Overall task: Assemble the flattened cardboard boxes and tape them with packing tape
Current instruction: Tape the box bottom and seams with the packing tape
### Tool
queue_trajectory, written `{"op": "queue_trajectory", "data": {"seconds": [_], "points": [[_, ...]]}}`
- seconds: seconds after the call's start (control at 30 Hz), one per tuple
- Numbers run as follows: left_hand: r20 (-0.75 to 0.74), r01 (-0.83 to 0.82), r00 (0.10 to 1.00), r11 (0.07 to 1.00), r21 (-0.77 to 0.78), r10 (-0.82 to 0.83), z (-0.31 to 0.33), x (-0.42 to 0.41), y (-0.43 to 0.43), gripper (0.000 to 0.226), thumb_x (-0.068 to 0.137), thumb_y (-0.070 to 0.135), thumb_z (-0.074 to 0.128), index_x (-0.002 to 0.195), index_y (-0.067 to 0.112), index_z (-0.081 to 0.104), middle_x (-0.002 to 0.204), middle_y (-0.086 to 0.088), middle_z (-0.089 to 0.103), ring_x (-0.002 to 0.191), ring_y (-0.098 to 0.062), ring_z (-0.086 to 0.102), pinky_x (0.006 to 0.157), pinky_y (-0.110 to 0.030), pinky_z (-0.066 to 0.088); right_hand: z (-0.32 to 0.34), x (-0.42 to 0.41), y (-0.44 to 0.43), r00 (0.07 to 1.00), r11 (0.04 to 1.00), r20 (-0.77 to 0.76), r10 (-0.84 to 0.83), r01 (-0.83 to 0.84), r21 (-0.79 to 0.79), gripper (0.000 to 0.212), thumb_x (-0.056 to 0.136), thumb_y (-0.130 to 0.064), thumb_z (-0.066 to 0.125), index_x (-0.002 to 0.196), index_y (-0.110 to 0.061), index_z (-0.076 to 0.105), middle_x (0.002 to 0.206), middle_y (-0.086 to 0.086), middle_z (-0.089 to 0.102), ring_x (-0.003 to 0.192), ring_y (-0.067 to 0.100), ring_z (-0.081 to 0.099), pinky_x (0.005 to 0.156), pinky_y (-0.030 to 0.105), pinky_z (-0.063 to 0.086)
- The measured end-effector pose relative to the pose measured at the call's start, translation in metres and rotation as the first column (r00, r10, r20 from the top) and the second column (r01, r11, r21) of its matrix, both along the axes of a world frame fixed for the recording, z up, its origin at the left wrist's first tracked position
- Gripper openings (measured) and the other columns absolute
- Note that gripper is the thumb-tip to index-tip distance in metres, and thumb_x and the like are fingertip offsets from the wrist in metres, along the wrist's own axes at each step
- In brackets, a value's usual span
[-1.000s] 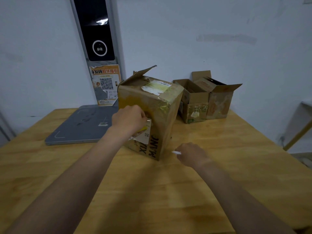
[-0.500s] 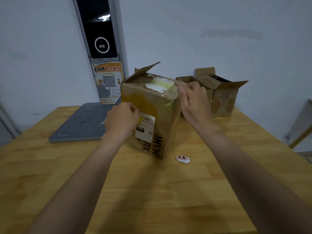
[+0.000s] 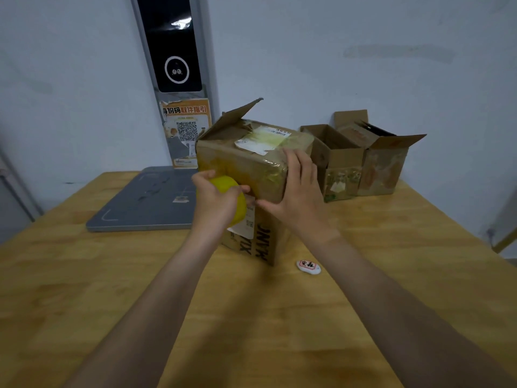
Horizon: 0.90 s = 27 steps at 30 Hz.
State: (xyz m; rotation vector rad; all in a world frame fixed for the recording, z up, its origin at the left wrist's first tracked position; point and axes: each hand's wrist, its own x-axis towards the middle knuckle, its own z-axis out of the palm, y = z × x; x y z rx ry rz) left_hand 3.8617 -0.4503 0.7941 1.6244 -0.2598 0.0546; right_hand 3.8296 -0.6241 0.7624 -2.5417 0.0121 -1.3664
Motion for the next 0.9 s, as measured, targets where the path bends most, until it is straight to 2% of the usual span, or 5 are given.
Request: {"op": "queue_trajectory", "data": {"seconds": [0.2,0.4,0.6,0.77,0.9], "points": [[0.22,-0.101,0.975,0.919,0.382,0.015,-0.031,-0.009,-0.013,0.049,0.1,0.015,0.063,0.131,0.019,0.026,0.094,0.006,0.055,0.076,-0.013,0.063,0.063,-0.043,0.054,0.002,-0.01,-0.032,0.924,0.835,0.206,0.322,-0.379,0.398,0.049,0.106,-0.027,0.038,0.152,-0.011,0.041,0.147,0.002,0.042,0.139,0.007,0.039,0.118,0.035,0.035],[0.238,-0.165,0.97,0.858,0.486,0.052,-0.055,-0.01,-0.02,0.051,0.098,0.008,0.063,0.134,0.015,0.028,0.121,-0.011,0.069,0.1,-0.029,0.071,0.074,-0.044,0.055,-0.014,0.01,-0.056,0.903,0.54,0.405,0.141,-0.413,0.733,0.061,0.096,0.001,0.041,0.145,-0.035,0.041,0.145,-0.013,0.047,0.128,0.02,0.053,0.106,0.037,0.049],[0.236,-0.191,0.97,0.801,0.567,0.064,-0.073,-0.008,-0.026,0.049,0.099,0.008,0.062,0.132,0.013,0.027,0.11,-0.012,0.07,0.077,-0.025,0.067,0.052,-0.031,0.045,-0.046,0.041,-0.081,0.943,0.424,-0.202,0.263,0.075,0.903,0.061,0.105,-0.006,0.044,0.16,-0.022,0.022,0.158,0.009,0.037,0.135,0.028,0.048,0.101,0.04,0.05],[0.197,-0.165,0.979,0.786,0.595,0.056,-0.088,-0.007,-0.03,0.05,0.1,0.011,0.061,0.136,0.01,0.027,0.109,-0.011,0.069,0.083,-0.029,0.068,0.057,-0.035,0.041,-0.049,0.048,-0.071,0.874,0.275,-0.239,0.424,0.127,0.953,0.055,0.107,-0.01,0.046,0.159,-0.017,0.027,0.148,0.01,0.051,0.102,0.015,0.06,0.062,0.015,0.047],[0.205,-0.144,0.978,0.857,0.495,0.045,-0.09,-0.003,-0.025,0.056,0.097,0.016,0.069,0.137,0.018,0.031,0.09,-0.001,0.064,0.064,-0.008,0.059,0.05,-0.035,0.042,-0.054,0.041,-0.064,0.837,0.443,-0.334,0.433,0.125,0.888,0.056,0.1,-0.016,0.057,0.152,-0.019,0.038,0.147,0.005,0.051,0.128,0.024,0.053,0.106,0.042,0.047]]}}
